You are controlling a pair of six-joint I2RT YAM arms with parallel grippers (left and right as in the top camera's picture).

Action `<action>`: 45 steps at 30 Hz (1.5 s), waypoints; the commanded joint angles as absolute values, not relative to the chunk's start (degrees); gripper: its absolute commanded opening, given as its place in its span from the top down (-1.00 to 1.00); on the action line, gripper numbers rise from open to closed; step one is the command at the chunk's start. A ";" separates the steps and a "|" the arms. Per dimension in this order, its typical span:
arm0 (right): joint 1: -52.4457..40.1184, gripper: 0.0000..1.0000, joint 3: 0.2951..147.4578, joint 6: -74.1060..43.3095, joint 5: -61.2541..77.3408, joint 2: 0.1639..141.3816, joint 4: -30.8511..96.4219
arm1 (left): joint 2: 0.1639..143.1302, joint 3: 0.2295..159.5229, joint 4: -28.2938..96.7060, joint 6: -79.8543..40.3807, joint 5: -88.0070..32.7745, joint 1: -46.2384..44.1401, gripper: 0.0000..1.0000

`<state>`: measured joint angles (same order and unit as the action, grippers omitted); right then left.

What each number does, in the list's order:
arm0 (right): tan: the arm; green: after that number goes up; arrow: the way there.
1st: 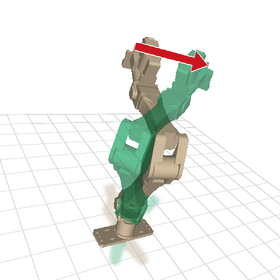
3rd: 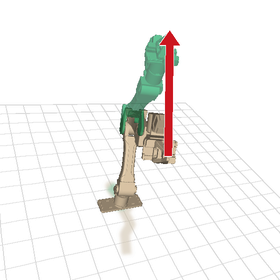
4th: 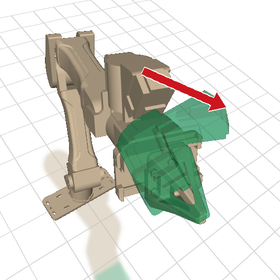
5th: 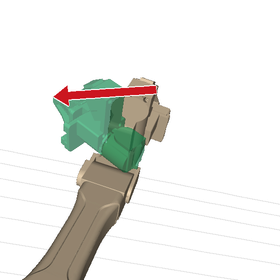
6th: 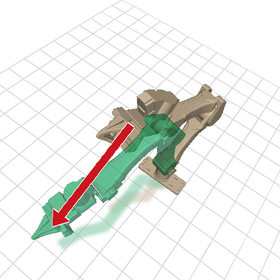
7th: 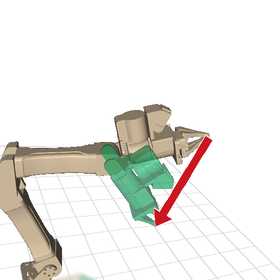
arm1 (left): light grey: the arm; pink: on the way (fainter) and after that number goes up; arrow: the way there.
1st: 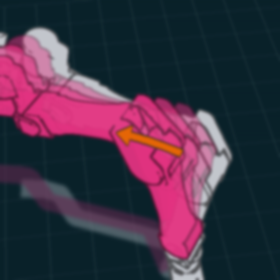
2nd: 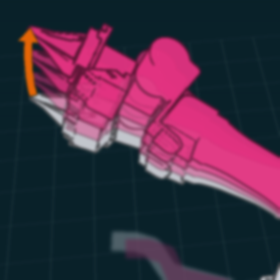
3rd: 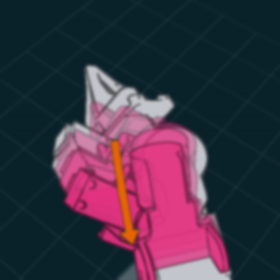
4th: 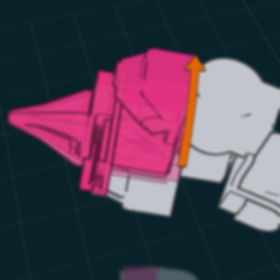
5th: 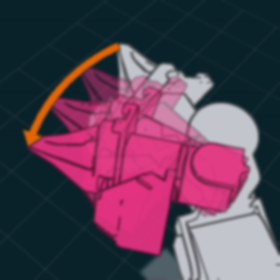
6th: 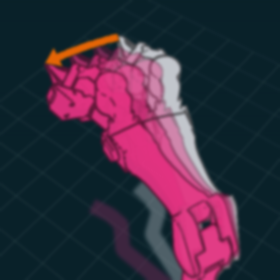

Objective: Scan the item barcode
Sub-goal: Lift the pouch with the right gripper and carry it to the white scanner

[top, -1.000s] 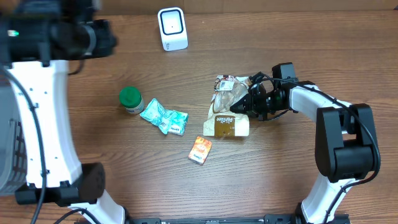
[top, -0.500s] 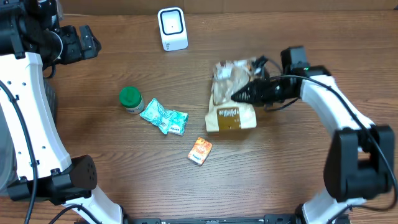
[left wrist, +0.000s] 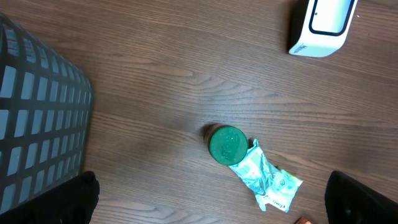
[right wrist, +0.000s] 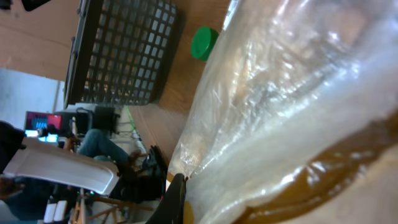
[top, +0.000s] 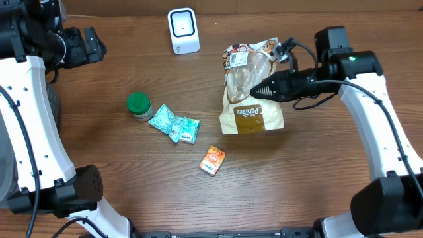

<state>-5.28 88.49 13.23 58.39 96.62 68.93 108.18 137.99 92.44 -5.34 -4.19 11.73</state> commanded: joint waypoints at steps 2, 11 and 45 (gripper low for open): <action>-5.28 0.92 93.34 16.97 53.08 92.60 72.69 | 108.01 138.04 92.58 -4.23 -3.64 11.57 -0.99; -5.58 0.92 95.90 13.39 48.31 92.38 70.59 | 108.01 138.06 92.58 -4.25 -3.64 11.51 -0.99; -31.92 0.92 104.64 19.51 -36.58 105.16 34.46 | 108.01 138.06 92.55 -4.25 -3.64 11.44 -0.99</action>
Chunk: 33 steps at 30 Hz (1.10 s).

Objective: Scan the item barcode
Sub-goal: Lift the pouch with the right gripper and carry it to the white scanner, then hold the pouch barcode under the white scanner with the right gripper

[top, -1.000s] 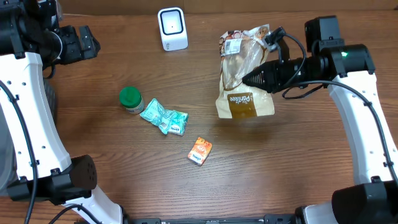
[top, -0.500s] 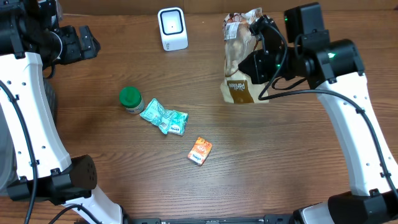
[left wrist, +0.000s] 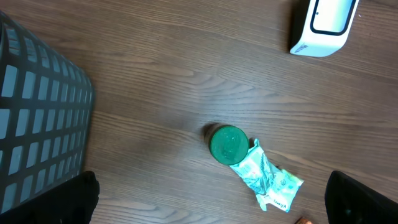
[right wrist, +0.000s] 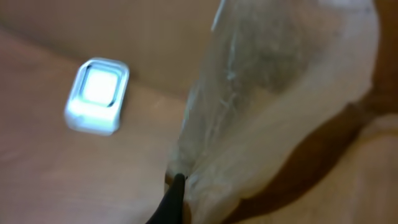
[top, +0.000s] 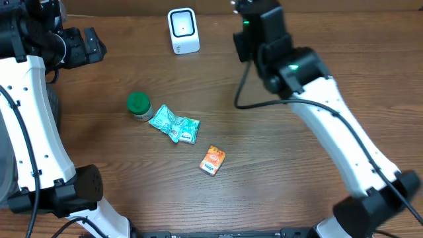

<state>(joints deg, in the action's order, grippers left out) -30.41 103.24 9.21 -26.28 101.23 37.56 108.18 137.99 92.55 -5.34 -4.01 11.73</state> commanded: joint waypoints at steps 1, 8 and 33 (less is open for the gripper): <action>-32.21 0.92 104.64 22.46 -36.58 106.72 32.03 | 108.01 138.06 92.58 -4.25 -3.64 11.44 -0.99; -32.25 0.92 104.64 41.25 -36.32 116.90 14.61 | 108.01 138.04 92.58 -4.25 -3.64 11.42 -0.99; -35.46 0.92 104.64 60.10 -37.52 136.97 -11.33 | 108.01 138.06 92.58 -4.25 -3.64 11.22 -0.99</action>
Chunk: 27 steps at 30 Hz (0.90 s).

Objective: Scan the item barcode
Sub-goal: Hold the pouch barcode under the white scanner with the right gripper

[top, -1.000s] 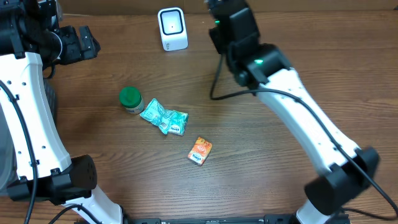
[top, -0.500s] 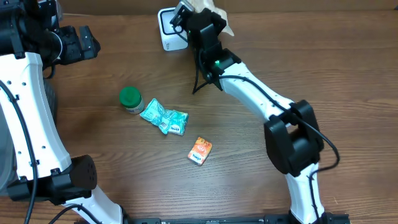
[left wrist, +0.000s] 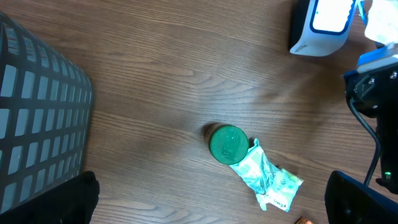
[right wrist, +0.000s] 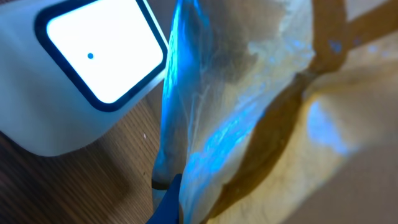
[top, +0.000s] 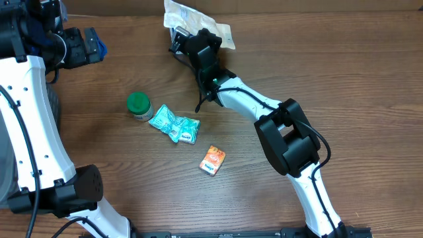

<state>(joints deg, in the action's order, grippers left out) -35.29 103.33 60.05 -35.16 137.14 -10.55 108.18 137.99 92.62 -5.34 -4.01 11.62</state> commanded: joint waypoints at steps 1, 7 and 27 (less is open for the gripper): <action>-35.46 0.92 104.64 60.10 -38.11 136.97 -11.29 | 108.01 138.06 92.58 -4.23 -3.64 11.22 -0.99; -35.55 0.92 104.64 60.10 -38.96 136.97 -11.31 | 108.01 138.04 92.58 -4.25 -3.64 11.22 -0.99; -35.62 0.92 104.64 47.29 -37.30 125.99 -5.26 | 108.01 138.04 92.58 -4.25 -3.64 11.22 -0.99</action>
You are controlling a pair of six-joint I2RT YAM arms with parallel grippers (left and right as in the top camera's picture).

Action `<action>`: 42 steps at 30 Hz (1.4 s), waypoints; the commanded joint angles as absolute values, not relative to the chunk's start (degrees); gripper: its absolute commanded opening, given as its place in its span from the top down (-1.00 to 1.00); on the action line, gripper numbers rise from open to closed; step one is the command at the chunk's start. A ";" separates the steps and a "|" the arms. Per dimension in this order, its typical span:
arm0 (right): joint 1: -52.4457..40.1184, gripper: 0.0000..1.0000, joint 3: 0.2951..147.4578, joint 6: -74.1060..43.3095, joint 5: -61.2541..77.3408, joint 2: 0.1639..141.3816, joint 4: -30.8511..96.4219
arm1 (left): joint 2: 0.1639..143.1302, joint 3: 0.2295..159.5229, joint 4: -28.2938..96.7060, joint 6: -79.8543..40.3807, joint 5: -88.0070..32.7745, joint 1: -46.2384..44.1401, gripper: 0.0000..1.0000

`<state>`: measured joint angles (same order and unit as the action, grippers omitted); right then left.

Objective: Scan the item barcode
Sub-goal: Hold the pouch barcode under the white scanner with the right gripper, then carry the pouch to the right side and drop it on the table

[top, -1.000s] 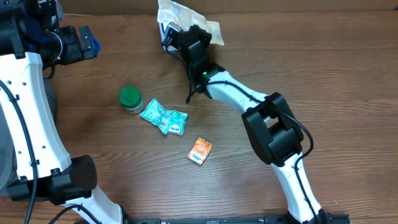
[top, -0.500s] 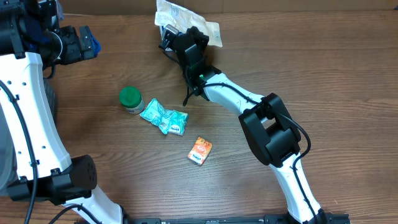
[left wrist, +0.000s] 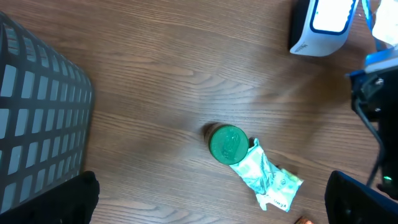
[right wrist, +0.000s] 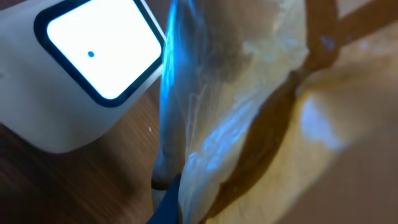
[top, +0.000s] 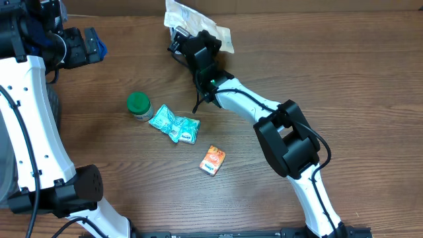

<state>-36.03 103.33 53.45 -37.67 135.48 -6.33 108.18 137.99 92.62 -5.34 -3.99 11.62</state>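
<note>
A clear and brown bread bag hangs at the table's far edge, right over the white scanner, which the bag hides in the overhead view. Blue light falls on the bag. My right gripper is shut on the bag, and its dark fingertip presses the plastic. The scanner also shows in the left wrist view. My left gripper stays high at the far left, open, with its fingers at the lower corners of that view.
A green-lidded jar and a crumpled teal packet lie left of centre. A small orange packet lies nearer the front. A black mesh basket stands at the left edge.
The right gripper and bag have shifted very slightly over the scanner. The blue light still lies on the plastic. The left arm has not moved.
At first my right gripper was shut on the bread bag where it lay right of centre on the table. Then the bag was off the table and the arm was raised toward the scanner. After that the bag was over the scanner in blue light, and it is still there.
</note>
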 commanded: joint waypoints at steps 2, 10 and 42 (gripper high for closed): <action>-35.20 0.92 104.64 43.13 -36.05 121.73 -1.67 | 108.01 138.04 92.58 -4.25 -3.64 11.22 -0.99; -30.30 0.92 104.64 14.15 -16.14 99.98 24.01 | 108.01 138.06 92.58 -4.25 -3.64 11.22 -0.99; 21.87 0.92 79.72 -17.06 23.70 89.21 57.41 | 108.01 138.04 92.58 -4.25 -3.64 11.07 -0.99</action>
<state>20.53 82.78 -17.63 20.32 88.95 59.48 108.18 137.99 92.62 -5.34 -4.01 11.62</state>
